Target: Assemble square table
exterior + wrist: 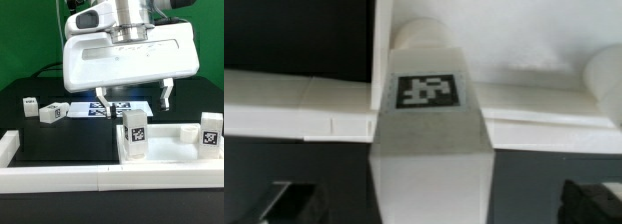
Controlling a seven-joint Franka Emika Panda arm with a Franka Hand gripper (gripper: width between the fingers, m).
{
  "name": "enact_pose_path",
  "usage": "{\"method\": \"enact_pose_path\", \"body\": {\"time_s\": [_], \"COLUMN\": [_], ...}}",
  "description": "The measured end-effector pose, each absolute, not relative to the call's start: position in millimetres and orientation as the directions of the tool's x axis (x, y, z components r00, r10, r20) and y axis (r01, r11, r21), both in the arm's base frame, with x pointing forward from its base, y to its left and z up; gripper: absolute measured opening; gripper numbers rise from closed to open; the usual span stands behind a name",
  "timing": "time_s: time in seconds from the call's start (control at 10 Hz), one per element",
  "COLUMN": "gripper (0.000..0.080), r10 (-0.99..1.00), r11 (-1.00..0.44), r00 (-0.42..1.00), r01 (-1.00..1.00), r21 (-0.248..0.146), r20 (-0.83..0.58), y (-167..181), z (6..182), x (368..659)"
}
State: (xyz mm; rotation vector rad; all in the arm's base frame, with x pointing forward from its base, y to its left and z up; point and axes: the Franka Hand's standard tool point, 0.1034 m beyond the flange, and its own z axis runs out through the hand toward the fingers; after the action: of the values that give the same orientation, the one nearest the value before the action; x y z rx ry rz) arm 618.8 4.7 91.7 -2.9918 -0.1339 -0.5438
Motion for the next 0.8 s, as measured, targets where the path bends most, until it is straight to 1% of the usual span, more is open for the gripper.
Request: {"method": "enact_pose_path", "body": {"time_s": [0.1, 0.2, 0.3, 0.4, 0.5, 0.6, 0.7, 0.8], "gripper": [0.0649, 0.0649, 0.0649, 0.0649, 0.0649, 0.0649, 0.0649, 0.0649], "r10": [0.034, 0.041, 0.044, 0.038, 0.044, 0.045, 0.049, 0.053], "r11": [-0.993, -0.994, -0.993, -0.988, -0.986, -0.985, -0.983, -0.983], "r00": [0.944, 0.941, 0.948, 0.977, 0.980, 0.983, 0.986, 0.984], "r01": [0.069, 0.073, 0.076, 0.069, 0.073, 0.074, 0.076, 0.081], "r21": [-0.095, -0.082, -0.089, -0.139, -0.149, -0.155, -0.165, -0.163], "r20": [0.329, 0.336, 0.316, 0.210, 0.193, 0.178, 0.160, 0.169], "y": [4, -5, -6, 5, 7, 7, 7, 7], "z": [83.0, 75.7, 68.8, 69.1, 73.5, 72.7, 76.1, 77.8], "x": [615, 614, 610, 605, 610, 610, 613, 618]}}
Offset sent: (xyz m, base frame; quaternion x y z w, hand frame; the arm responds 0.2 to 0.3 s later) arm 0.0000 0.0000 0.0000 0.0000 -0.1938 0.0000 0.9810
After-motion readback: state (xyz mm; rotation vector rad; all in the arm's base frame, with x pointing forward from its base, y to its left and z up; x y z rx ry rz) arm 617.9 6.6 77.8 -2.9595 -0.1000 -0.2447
